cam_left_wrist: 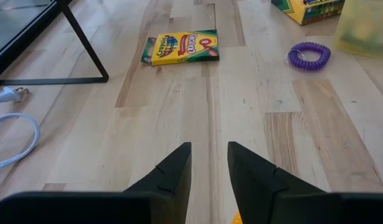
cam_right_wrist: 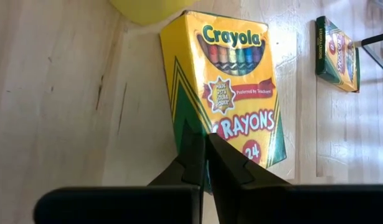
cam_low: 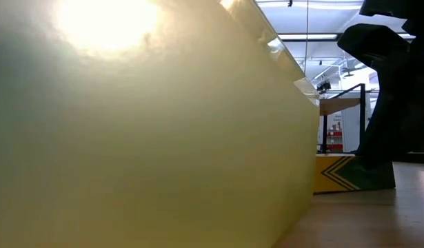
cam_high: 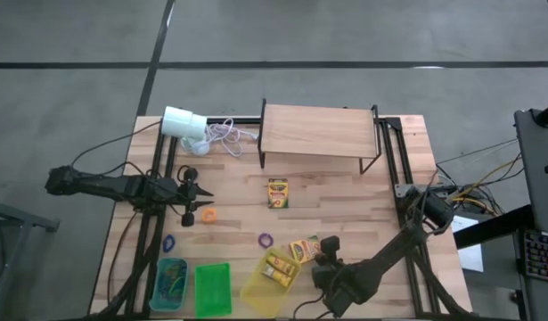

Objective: Pick & Place Office Desk Supplies
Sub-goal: Put the crayon box into the yellow bin

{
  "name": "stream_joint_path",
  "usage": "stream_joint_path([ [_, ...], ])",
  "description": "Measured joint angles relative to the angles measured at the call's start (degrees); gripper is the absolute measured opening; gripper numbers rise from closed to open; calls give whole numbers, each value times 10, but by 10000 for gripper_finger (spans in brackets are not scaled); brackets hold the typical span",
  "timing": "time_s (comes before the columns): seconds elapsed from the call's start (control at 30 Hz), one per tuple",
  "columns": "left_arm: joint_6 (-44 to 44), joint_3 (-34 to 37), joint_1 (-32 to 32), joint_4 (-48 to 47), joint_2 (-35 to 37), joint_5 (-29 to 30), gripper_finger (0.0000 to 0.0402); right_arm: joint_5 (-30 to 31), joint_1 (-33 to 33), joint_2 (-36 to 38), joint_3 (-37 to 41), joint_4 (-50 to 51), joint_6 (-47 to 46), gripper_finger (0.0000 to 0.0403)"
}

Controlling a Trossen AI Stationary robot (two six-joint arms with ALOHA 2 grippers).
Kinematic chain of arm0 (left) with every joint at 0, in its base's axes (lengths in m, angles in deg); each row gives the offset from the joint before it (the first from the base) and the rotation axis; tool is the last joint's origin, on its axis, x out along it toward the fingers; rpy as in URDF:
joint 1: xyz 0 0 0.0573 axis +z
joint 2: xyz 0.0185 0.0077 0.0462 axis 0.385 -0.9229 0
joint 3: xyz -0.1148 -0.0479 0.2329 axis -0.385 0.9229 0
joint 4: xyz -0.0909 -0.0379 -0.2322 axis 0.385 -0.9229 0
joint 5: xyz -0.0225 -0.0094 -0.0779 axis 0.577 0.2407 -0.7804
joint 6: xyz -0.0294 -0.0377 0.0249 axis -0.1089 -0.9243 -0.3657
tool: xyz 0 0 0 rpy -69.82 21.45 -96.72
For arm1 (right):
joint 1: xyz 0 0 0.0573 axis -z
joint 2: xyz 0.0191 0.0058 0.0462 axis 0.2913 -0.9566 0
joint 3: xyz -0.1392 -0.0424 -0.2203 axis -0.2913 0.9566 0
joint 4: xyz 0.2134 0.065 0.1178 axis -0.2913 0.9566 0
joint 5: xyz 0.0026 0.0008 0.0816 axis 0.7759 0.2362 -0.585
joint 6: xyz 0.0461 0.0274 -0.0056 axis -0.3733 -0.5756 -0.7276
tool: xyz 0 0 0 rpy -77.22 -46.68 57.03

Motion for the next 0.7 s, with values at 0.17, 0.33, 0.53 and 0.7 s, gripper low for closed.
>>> stream_joint_path([
  [0.17, 0, 0, 0, 0, 0, 0, 109, 0, 0, 0, 0, -4, 0, 8],
  [0.33, 0, 0, 0, 0, 0, 0, 109, 0, 0, 0, 0, -9, 0, 8],
  [0.53, 0, 0, 0, 0, 0, 0, 109, 0, 0, 0, 0, -10, -3, 8],
  [0.7, 0, 0, 0, 0, 0, 0, 109, 0, 0, 0, 1, -11, -4, 8],
])
